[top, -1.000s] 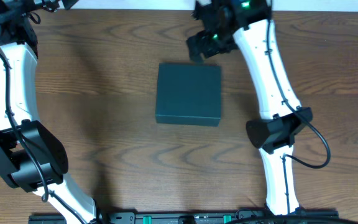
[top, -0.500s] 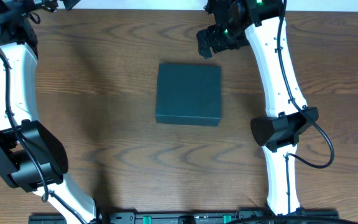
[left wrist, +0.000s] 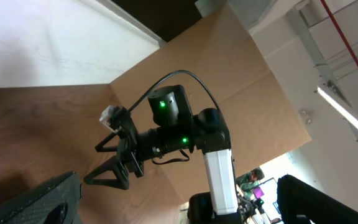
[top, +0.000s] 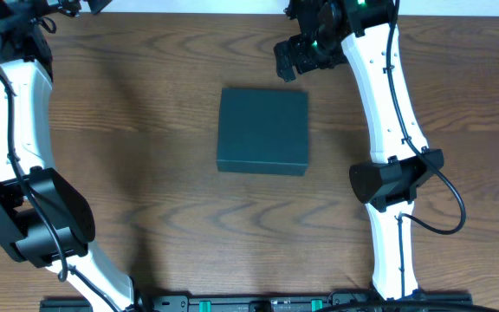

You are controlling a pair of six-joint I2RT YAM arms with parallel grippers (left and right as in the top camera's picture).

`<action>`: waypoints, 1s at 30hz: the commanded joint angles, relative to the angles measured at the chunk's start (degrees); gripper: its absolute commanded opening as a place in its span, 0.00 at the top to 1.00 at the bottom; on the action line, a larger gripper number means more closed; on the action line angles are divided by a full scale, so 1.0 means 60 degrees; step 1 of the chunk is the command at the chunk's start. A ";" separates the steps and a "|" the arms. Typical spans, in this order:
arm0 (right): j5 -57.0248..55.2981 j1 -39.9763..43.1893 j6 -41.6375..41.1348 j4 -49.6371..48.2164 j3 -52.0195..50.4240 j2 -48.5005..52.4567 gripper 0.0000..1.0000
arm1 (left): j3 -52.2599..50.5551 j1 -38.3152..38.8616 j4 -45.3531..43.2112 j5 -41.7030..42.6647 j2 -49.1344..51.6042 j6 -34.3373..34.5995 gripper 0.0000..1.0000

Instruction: Pack container

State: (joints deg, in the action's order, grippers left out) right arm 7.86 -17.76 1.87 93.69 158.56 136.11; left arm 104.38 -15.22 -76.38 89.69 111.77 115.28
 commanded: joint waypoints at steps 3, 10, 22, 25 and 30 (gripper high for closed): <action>-0.0080 -0.0117 -0.0160 0.0029 0.0160 -0.0357 0.01 | 0.0142 -0.0022 -0.0062 0.0051 -0.0058 -0.0055 0.01; -0.2707 -0.0368 -0.0164 0.0036 0.0160 -0.1927 0.01 | 0.0142 -0.0022 -0.0058 0.0051 -0.0058 -0.0055 0.01; -0.3064 0.0025 0.1883 -0.2455 -0.1585 -0.6703 0.01 | 0.0142 -0.0022 -0.0062 0.0051 -0.0058 -0.0055 0.01; -0.3009 0.0280 0.1916 -0.4000 -0.3697 -0.8633 0.01 | 0.0142 -0.0022 -0.0058 0.0051 -0.0058 -0.0055 0.01; -0.2769 0.0798 0.1912 -0.6455 -0.8123 -1.1901 0.01 | 0.0142 -0.0022 -0.0058 0.0051 -0.0058 -0.0055 0.01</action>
State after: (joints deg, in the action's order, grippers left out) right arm -9.43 -14.68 12.01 57.80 121.58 71.85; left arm 104.38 -15.22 -76.36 89.67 111.77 115.28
